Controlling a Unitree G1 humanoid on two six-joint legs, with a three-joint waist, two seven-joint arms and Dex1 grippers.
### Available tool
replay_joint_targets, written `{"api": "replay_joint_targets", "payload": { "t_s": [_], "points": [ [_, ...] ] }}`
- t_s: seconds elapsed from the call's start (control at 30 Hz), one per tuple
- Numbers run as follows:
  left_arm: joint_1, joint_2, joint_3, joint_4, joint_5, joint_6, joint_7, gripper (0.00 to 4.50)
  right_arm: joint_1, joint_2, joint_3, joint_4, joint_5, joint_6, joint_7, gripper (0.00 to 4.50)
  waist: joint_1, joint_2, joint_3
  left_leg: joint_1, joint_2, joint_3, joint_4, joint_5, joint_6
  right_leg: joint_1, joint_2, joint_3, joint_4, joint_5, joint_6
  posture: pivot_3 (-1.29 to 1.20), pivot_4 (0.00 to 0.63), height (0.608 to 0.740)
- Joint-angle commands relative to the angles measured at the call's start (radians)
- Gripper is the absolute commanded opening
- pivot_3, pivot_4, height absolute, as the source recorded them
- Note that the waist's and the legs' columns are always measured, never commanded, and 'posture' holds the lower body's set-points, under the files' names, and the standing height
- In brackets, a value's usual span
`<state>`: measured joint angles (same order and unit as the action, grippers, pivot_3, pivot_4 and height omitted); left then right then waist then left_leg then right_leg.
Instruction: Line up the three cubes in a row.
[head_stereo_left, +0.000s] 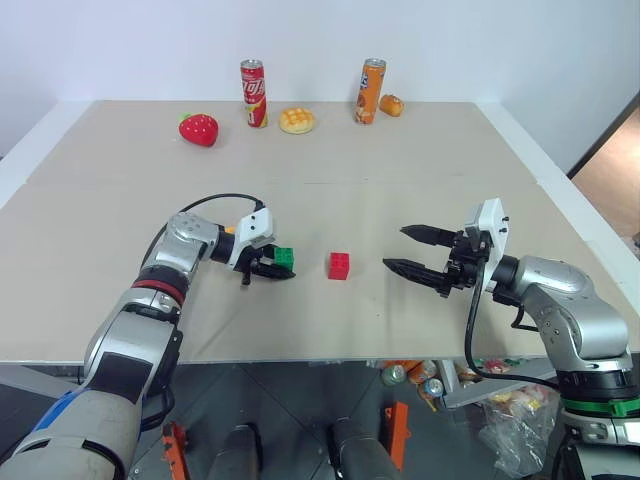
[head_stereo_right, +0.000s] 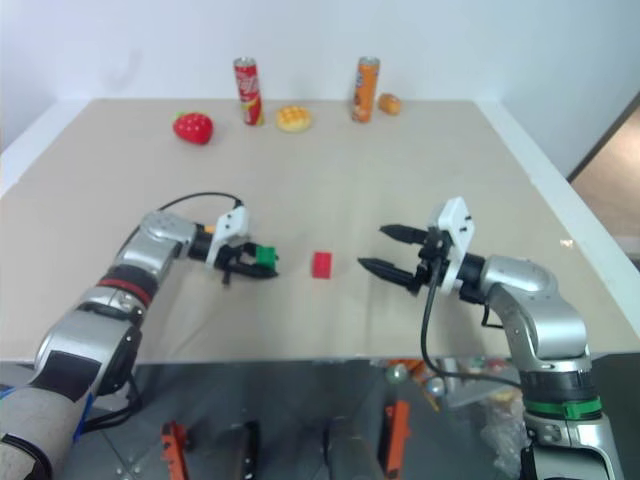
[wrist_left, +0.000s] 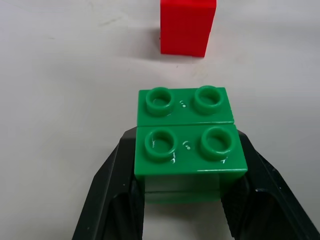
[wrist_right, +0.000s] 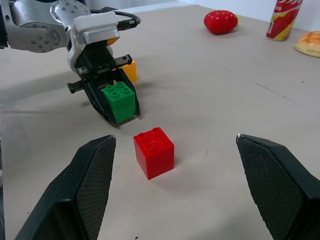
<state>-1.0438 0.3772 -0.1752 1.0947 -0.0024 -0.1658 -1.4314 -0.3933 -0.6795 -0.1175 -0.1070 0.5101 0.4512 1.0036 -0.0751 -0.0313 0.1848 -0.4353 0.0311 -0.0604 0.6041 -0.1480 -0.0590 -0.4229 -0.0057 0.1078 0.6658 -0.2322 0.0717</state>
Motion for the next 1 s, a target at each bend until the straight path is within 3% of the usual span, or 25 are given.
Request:
{"api": "replay_joint_targets", "payload": {
  "t_s": [0.03,0.47,1.0],
  "points": [
    [0.003,0.0,0.031,-0.03,-0.028,0.021,-0.025,1.37,-0.018,-0.007,-0.011,-0.028,0.012,-0.013,0.006,4.0,0.0,0.0,0.0,0.0,0.0,0.0,0.0,0.0,0.0,0.0,0.0,0.0,0.0,0.0,0.0,0.0,0.15,0.74],
    [-0.005,0.005,0.037,0.04,0.009,-0.107,0.048,1.37,-0.02,-0.009,-0.01,-0.033,0.011,-0.007,0.005,4.0,0.0,0.0,0.0,0.0,0.0,0.0,0.0,0.0,0.0,0.0,0.0,0.0,0.0,0.0,0.0,0.0,0.15,0.74],
    [0.008,0.006,0.028,0.101,0.034,-0.136,0.09,1.37,-0.013,-0.011,-0.014,-0.045,0.013,-0.003,-0.002,4.0,0.0,0.0,0.0,0.001,0.0,0.0,0.0,0.0,0.0,0.0,0.0,0.0,0.0,0.001,0.0,0.0,0.15,0.74]
  ]
}}
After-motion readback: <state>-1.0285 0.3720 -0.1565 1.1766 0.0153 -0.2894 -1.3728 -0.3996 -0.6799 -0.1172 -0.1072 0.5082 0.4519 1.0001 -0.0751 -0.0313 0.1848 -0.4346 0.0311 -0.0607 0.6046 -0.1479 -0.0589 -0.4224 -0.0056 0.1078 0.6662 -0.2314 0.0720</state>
